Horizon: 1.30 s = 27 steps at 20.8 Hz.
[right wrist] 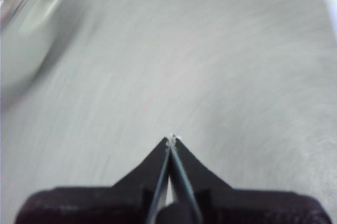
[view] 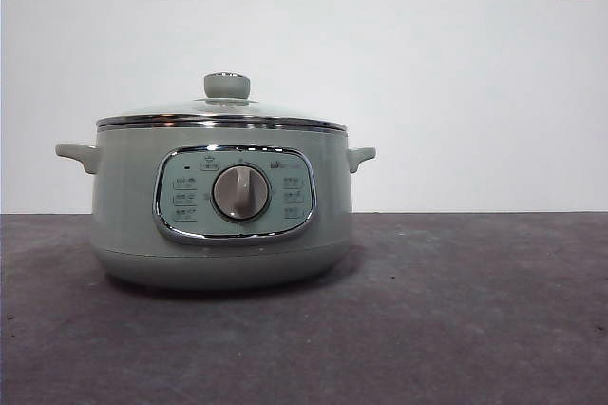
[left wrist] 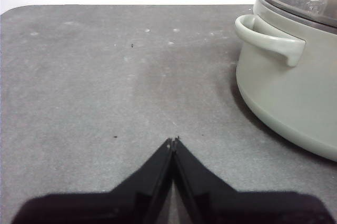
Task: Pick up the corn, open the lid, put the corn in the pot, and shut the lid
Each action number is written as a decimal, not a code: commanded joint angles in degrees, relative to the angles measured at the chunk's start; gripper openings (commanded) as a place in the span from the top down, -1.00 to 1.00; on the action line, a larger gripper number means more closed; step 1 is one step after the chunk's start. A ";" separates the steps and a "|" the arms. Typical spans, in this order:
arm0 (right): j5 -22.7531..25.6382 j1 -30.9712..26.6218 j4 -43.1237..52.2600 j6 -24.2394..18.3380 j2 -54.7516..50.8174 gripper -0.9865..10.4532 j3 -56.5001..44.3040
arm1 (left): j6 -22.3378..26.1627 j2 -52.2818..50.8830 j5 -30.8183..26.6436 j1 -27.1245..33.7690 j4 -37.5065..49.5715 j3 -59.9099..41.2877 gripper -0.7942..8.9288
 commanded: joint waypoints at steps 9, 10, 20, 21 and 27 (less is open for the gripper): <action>-36.13 -35.60 56.37 -13.22 -35.21 0.83 -58.16 | 0.50 0.28 0.28 0.11 0.44 -0.61 0.84; -37.75 -36.41 56.98 -13.22 -36.33 0.83 -59.76 | 0.50 0.28 0.28 0.11 0.44 -0.61 0.84; -37.05 -37.77 57.81 -13.44 -41.03 0.83 -67.54 | 0.50 0.28 0.28 0.11 0.44 -0.61 0.84; -36.06 -37.77 57.79 -13.49 -41.03 0.83 -67.54 | 0.50 0.28 0.28 0.11 0.44 -0.61 0.84; -29.75 -37.66 57.46 -13.05 -41.03 0.83 -67.54 | 0.50 0.39 0.28 0.11 0.44 -0.59 0.84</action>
